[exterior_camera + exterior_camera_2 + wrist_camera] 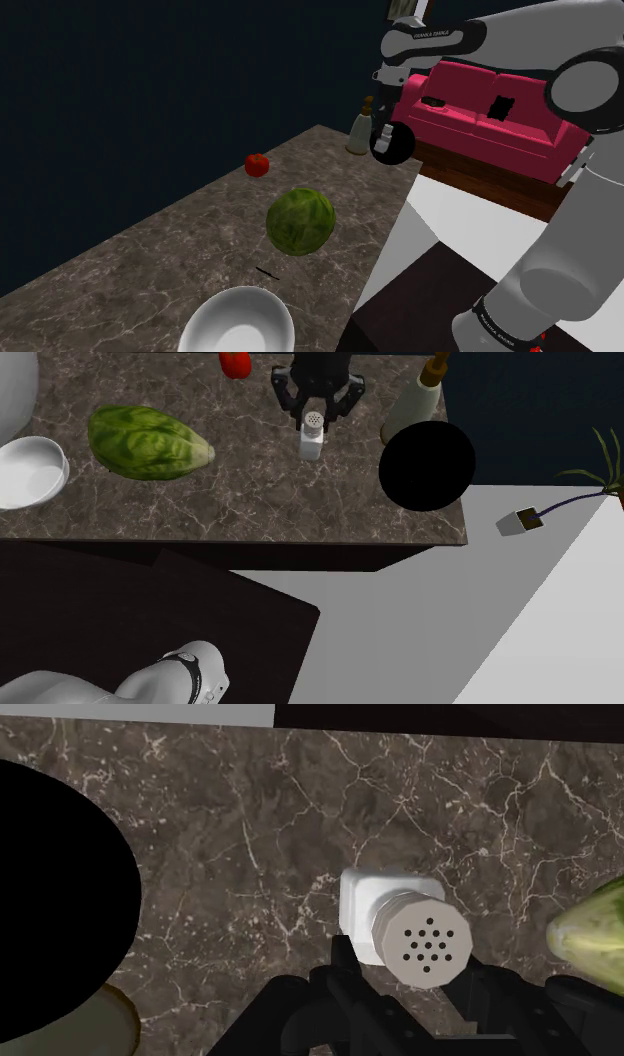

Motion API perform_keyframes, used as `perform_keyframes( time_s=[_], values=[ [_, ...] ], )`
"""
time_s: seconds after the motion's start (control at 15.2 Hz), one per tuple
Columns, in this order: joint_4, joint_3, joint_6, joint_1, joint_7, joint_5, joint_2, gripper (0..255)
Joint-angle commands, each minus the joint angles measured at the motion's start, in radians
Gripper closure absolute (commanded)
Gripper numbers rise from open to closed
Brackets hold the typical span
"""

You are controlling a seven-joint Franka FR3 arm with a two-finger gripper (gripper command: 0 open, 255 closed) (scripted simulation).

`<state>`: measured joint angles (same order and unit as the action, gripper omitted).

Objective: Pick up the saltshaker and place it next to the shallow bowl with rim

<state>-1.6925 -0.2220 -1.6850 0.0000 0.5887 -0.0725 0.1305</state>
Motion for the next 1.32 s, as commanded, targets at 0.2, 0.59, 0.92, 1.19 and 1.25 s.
perform_keyframes(
  time_s=[0.2, 0.59, 0.92, 1.19, 1.25],
  values=[
    [-0.124, 0.046, -0.034, 0.059, -0.107, 0.009, -0.098, 255],
    [-0.237, 0.116, -0.063, 0.128, -0.243, 0.004, -0.192, 255],
    [-0.298, 0.180, -0.082, 0.183, -0.358, -0.013, -0.243, 255],
    [-0.326, 0.235, -0.095, 0.227, -0.450, -0.030, -0.267, 255],
    [-0.330, 0.248, -0.098, 0.238, -0.473, -0.034, -0.271, 255]
  ],
)
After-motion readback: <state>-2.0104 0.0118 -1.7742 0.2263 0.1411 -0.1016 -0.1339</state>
